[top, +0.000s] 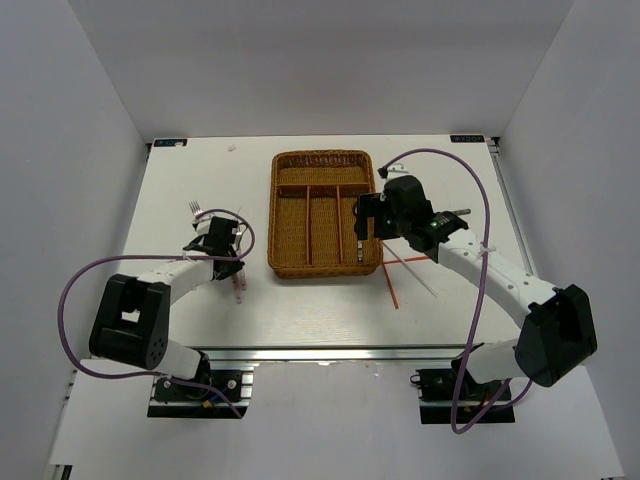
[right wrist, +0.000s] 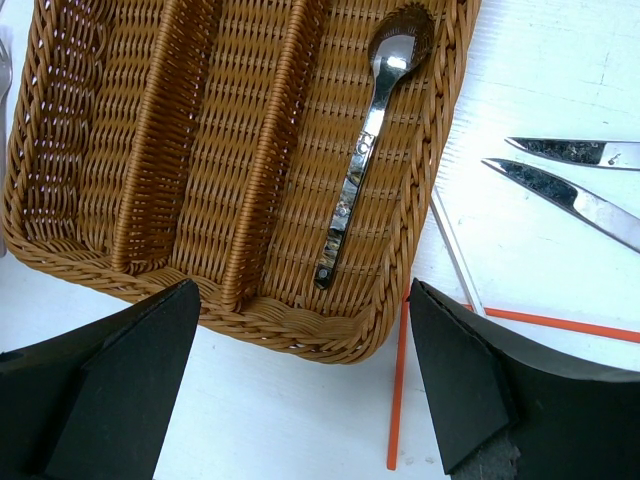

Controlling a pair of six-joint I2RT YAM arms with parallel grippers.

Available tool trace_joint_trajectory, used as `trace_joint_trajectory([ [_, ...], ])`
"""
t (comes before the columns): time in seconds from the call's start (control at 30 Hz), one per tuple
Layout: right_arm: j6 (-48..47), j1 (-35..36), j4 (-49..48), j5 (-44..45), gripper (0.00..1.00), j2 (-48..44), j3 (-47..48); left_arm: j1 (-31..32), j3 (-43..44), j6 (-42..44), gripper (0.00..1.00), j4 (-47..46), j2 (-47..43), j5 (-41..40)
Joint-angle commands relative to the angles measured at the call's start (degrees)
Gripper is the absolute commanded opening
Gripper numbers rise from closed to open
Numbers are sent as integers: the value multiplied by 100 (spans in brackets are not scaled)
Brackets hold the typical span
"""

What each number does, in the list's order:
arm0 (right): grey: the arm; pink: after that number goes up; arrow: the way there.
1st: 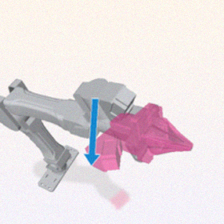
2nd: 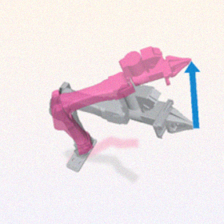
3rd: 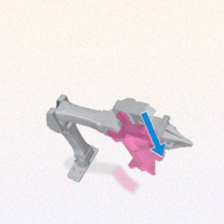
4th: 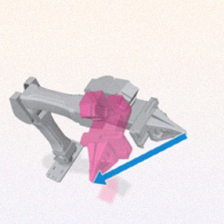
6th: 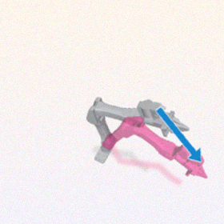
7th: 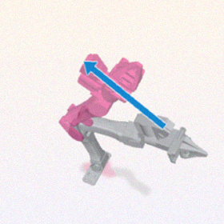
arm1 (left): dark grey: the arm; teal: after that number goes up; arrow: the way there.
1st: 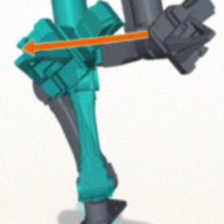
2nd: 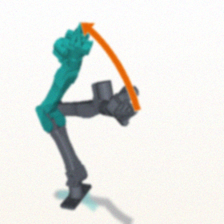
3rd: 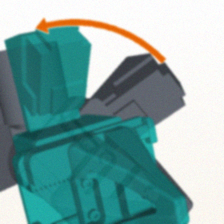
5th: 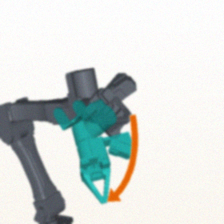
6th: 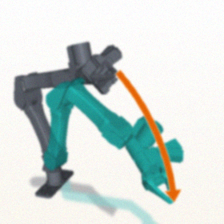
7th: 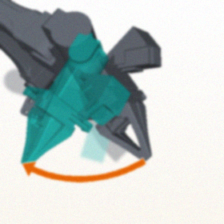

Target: Sort the eating utensils into containers

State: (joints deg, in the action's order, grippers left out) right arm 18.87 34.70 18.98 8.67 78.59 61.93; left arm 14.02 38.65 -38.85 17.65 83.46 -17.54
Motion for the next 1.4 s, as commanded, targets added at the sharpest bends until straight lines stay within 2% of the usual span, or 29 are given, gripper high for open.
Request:
trace_joint_trajectory([
  [0.0,-24,37,-255,3,89,-115,-111,48,19,18,29,125,127,137],
  [0.2,-6,37,-246,21,89,-230,-146,66,81,79,20,248,48,128],
  [0.33,20,37,-246,30,89,-326,-181,83,230,158,11,344,-5,198],
  [0.37,29,37,-237,30,89,-353,-190,109,352,193,4,475,-14,137],
  [0.47,37,37,-228,47,89,-397,-208,153,537,281,0,738,-180,32],
  [0.77,143,37,-219,126,89,-537,-217,268,1530,545,0,1626,-805,-338],
  [0.9,266,37,-150,372,89,-686,-199,373,1882,607,0,1760,-1042,-137],
  [0.97,362,28,-114,687,89,-879,-208,540,2049,650,0,1498,-1077,135],
  [1.1,459,-86,26,1049,89,-1266,-208,1267,2706,563,0,890,-736,725],
  [1.23,425,-287,394,1426,89,-1722,-208,2111,3304,379,0,171,255,857],
  [1.37,345,-490,746,1577,89,-2013,-181,2561,4017,334,0,-226,1274,866],
])
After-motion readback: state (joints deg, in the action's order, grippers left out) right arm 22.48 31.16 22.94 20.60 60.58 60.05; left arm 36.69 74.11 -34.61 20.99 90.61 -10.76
